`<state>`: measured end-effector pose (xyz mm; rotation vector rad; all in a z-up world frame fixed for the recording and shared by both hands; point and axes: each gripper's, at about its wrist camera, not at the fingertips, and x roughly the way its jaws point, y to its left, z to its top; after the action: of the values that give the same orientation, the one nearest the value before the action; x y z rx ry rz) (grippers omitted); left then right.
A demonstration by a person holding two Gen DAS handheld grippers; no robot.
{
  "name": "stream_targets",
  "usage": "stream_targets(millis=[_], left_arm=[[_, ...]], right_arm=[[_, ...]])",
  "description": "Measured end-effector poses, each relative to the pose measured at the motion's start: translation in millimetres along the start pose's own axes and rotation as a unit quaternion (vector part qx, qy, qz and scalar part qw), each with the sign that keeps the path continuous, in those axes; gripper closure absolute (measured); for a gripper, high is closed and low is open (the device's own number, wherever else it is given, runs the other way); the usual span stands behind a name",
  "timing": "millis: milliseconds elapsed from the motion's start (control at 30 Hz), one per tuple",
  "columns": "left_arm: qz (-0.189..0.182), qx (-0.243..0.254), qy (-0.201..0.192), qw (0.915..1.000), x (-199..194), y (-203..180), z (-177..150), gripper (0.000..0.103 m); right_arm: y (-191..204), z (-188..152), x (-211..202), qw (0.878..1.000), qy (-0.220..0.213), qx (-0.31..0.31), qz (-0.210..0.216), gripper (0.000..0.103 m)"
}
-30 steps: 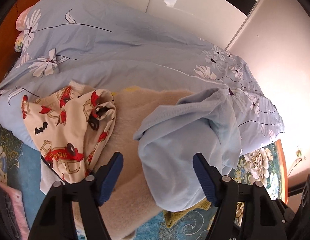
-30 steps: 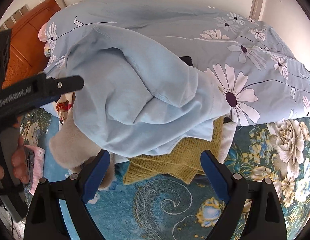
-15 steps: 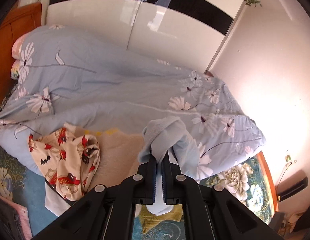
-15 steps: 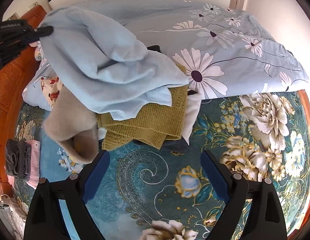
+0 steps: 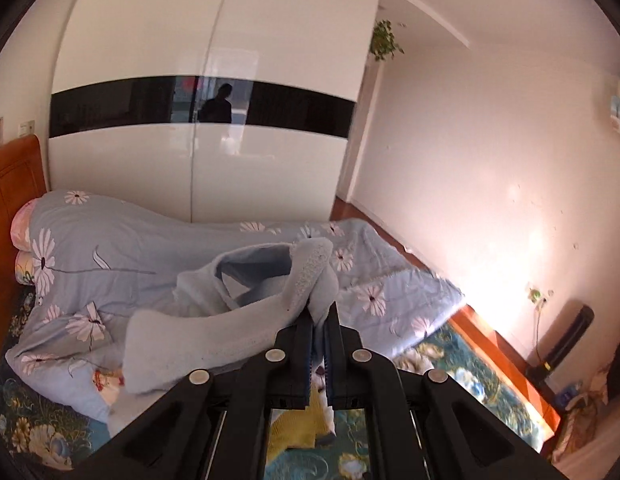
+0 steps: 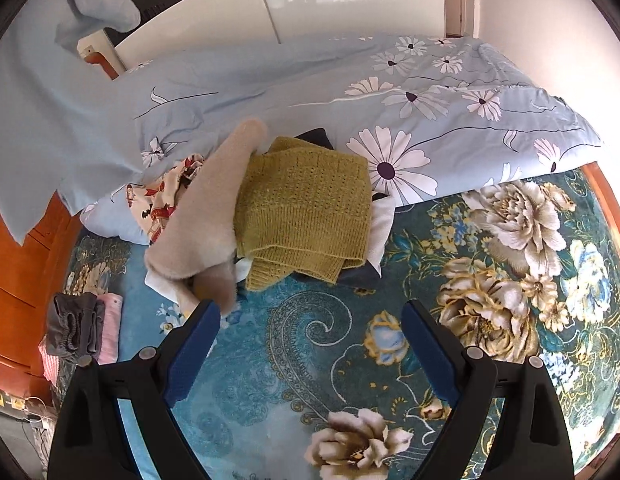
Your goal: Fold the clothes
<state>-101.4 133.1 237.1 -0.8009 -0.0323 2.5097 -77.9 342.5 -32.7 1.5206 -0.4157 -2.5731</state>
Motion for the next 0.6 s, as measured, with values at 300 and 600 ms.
stream_targets(millis=[300, 600], left_arm=[[-0.016, -0.083, 0.330, 0.9402, 104.6, -47.0, -260.5, 0.098], [-0.054, -0.104, 0.472, 0.8736, 90.6, -83.6, -383.8, 0.096]], right_arm=[[-72.9, -83.4, -12.6, 0.995, 0.044, 0.066, -0.054, 0.011], [-131.2, -161.4, -7.1, 0.981, 0.112, 0.136, -0.081, 0.011]])
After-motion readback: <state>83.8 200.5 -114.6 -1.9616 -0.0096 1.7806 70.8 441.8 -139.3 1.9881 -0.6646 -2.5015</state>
